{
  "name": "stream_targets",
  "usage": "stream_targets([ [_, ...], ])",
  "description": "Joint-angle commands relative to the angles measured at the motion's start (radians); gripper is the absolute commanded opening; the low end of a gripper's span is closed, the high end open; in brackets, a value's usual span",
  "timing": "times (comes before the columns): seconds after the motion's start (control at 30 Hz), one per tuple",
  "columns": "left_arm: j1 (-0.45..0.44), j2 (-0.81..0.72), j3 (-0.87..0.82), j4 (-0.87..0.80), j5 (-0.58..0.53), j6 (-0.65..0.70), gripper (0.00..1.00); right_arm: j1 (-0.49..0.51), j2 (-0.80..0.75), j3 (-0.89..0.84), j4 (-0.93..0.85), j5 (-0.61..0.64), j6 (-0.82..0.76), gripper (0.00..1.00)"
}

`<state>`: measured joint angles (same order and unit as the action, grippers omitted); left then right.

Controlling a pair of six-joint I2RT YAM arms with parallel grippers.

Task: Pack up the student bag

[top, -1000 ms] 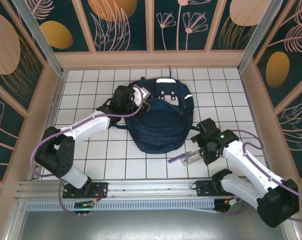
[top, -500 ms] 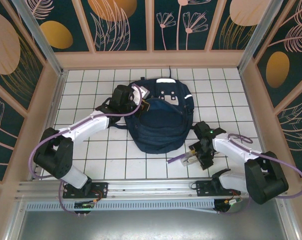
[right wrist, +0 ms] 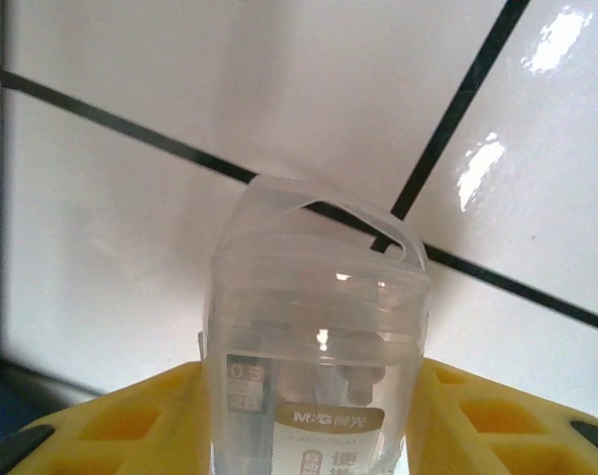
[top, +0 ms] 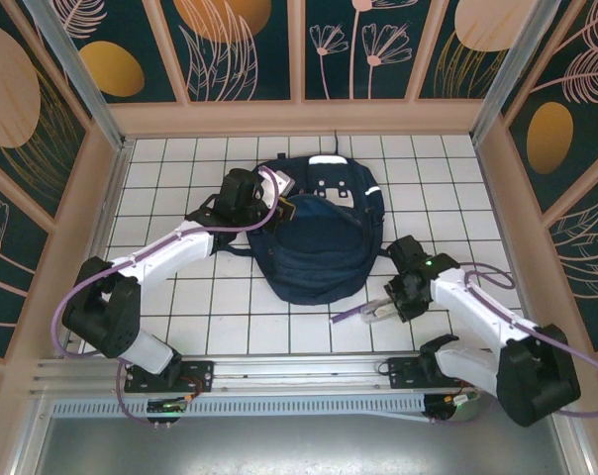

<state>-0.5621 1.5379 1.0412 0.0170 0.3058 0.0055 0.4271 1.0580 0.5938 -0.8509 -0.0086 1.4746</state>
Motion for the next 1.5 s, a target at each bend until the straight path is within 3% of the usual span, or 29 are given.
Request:
stream_targets([
  [0.0,0.004,-0.037,0.016,0.047,0.027,-0.035,0.0,0.016,-0.066,0.034,-0.11,0.03,0.077,0.37],
  [0.1,0.004,-0.037,0.016,0.049,0.029,-0.035,0.0,0.022,-0.106,0.054,-0.121,-0.028,0.094,0.36],
  [0.33,0.004,-0.016,0.021,0.034,0.053,-0.029,0.0,0.094,-0.058,0.272,-0.118,-0.001,0.115,0.37],
  [0.67,0.004,-0.039,0.032,0.016,0.2,-0.084,0.0,0.165,0.253,0.449,0.305,-0.097,0.24,0.42],
  [0.73,0.004,-0.04,0.036,0.016,0.227,-0.098,0.0,0.169,0.325,0.477,0.358,-0.087,0.256,0.48],
  [0.8,0.004,-0.048,0.029,0.036,0.245,-0.117,0.0,0.165,0.4,0.517,0.368,-0.077,0.256,0.64],
  [0.9,0.004,-0.055,0.016,0.074,0.265,-0.141,0.0,0.166,0.44,0.552,0.353,-0.077,0.228,0.79],
  [1.03,0.004,-0.041,0.019,0.079,0.269,-0.155,0.0,0.171,0.37,0.515,0.306,-0.057,0.159,0.85],
  [1.13,0.004,-0.035,0.009,0.103,0.275,-0.163,0.0,0.177,0.259,0.436,0.273,-0.018,0.084,0.74],
  [1.27,0.004,-0.036,-0.013,0.12,0.285,-0.156,0.0,0.176,0.158,0.3,0.357,-0.085,-0.006,0.37],
  [1.47,0.004,-0.042,-0.038,0.13,0.316,-0.171,0.0,0.181,0.201,0.239,0.642,-0.183,-0.141,0.23],
])
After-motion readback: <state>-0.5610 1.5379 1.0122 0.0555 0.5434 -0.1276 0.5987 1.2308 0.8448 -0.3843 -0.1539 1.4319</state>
